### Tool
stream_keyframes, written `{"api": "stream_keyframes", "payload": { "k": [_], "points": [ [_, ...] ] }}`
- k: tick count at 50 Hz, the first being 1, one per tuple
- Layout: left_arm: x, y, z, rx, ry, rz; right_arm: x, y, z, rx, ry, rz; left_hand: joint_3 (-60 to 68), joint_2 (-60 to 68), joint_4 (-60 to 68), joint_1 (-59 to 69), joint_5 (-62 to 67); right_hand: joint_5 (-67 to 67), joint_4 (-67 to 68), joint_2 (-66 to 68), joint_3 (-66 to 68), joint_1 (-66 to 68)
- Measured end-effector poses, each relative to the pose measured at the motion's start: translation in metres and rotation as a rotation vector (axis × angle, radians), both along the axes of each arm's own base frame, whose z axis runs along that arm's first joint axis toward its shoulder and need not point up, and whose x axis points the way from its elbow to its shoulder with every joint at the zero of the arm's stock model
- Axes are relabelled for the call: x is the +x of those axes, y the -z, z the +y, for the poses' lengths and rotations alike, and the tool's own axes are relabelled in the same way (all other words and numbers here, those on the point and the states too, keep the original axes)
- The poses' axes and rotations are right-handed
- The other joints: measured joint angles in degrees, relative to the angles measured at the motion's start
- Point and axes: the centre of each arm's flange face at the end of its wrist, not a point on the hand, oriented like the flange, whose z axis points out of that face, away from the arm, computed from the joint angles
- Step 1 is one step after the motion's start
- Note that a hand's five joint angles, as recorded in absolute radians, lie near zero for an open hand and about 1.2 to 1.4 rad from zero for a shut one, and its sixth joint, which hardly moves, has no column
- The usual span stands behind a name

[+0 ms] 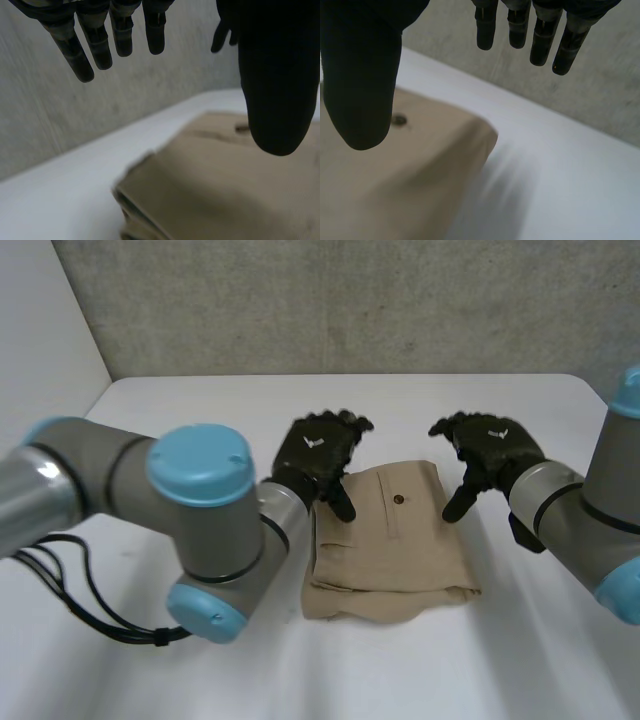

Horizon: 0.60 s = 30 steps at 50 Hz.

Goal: Fold the shorts.

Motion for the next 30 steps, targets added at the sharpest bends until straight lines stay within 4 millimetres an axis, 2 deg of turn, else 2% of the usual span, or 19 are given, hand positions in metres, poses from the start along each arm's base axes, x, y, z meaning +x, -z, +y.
{"api": "stream_keyframes", "payload": {
  "k": [6, 10, 17, 21, 25, 29, 30],
  "points": [
    [-0.004, 0.036, -0.005, 0.079, -0.017, -0.083, 0.003, 0.025, -0.003, 0.065, -0.065, 0.021, 0.0, 0.0, 0.0, 0.0, -0.01, 0.0, 0.0, 0.0, 0.0, 0.0],
    [0.005, 0.058, -0.005, 0.138, -0.055, -0.153, 0.007, 0.045, -0.002, 0.092, -0.129, 0.067, 0.0, 0.0, 0.0, 0.0, -0.01, 0.0, 0.0, 0.0, 0.0, 0.0],
    [0.021, 0.077, 0.003, 0.192, -0.092, -0.252, 0.008, 0.071, -0.001, 0.103, -0.18, 0.17, 0.0, -0.34, 0.0, -1.93, 0.01, 0.0, 0.0, 0.0, -0.69, -1.3],
    [0.024, 0.08, 0.007, 0.188, -0.088, -0.287, 0.007, 0.079, -0.003, 0.098, -0.189, 0.22, 0.0, -0.77, 0.0, -1.96, 0.01, -0.05, 0.0, -0.44, -1.45, -2.18],
    [0.023, 0.075, 0.01, 0.17, -0.079, -0.3, 0.008, 0.074, -0.003, 0.075, -0.188, 0.237, 0.0, -0.98, 0.0, -1.97, 0.0, -0.1, 0.0, -0.44, -1.5, -2.3],
    [0.022, 0.052, 0.011, 0.125, -0.074, -0.274, 0.009, 0.049, -0.004, 0.005, -0.175, 0.222, 0.0, -1.02, -0.03, -2.26, 0.0, -0.28, 0.0, -0.45, -1.5, -2.3],
    [0.023, 0.037, 0.011, 0.106, -0.076, -0.255, 0.009, 0.035, -0.004, -0.029, -0.164, 0.206, 0.0, -1.02, -0.09, -2.26, 0.0, -0.28, 0.0, -0.45, -1.5, -2.3]
  ]
}}
